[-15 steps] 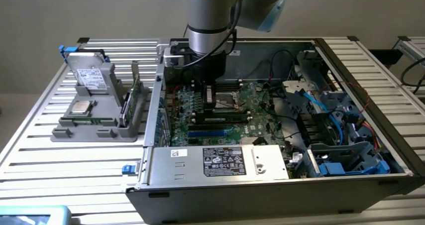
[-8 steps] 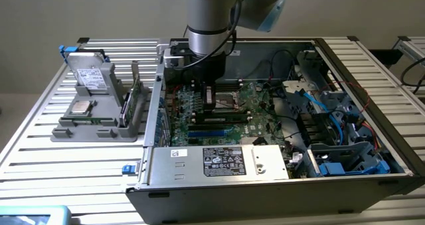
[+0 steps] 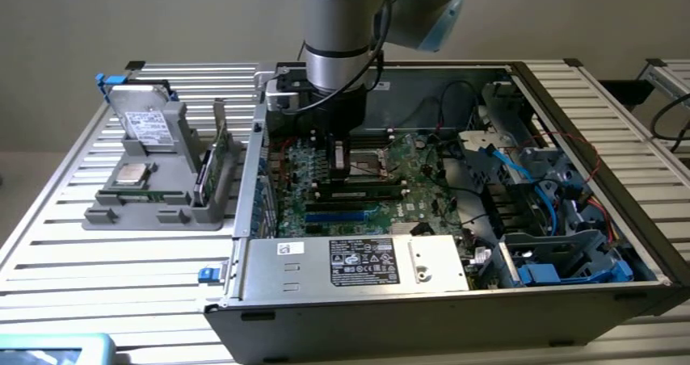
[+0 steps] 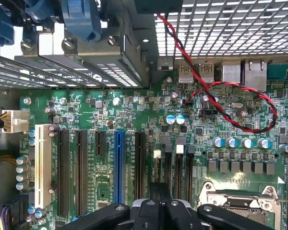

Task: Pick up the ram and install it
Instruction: 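Press down the ram until it locks into place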

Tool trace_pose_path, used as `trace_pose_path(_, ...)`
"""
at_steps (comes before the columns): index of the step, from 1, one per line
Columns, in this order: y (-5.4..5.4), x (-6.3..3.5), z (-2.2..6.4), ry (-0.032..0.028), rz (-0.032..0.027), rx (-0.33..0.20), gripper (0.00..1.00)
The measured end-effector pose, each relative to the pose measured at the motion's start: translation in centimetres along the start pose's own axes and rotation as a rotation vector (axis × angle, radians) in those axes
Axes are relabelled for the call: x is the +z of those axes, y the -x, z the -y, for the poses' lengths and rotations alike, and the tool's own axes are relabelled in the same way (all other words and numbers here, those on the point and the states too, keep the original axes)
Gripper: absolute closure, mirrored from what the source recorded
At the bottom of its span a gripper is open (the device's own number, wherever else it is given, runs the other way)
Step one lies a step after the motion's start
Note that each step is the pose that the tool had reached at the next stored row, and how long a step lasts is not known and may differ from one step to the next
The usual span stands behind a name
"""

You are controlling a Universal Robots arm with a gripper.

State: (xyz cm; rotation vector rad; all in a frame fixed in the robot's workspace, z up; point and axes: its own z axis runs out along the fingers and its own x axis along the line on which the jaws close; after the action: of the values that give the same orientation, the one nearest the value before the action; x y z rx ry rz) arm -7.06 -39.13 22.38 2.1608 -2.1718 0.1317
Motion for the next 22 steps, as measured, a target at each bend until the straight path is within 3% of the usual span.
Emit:
trace_pose_path(3,0.0,-0.17,0.06,-0.0018,0.0024,0.001,0.89)
trace_pose_path(9,-0.1,-0.94,0.98,-0.0001,0.0004,0.001,0.89)
trace_pose_path(22,-0.2,-1.57,4.49,-0.0001,0.0005,0.001,0.89)
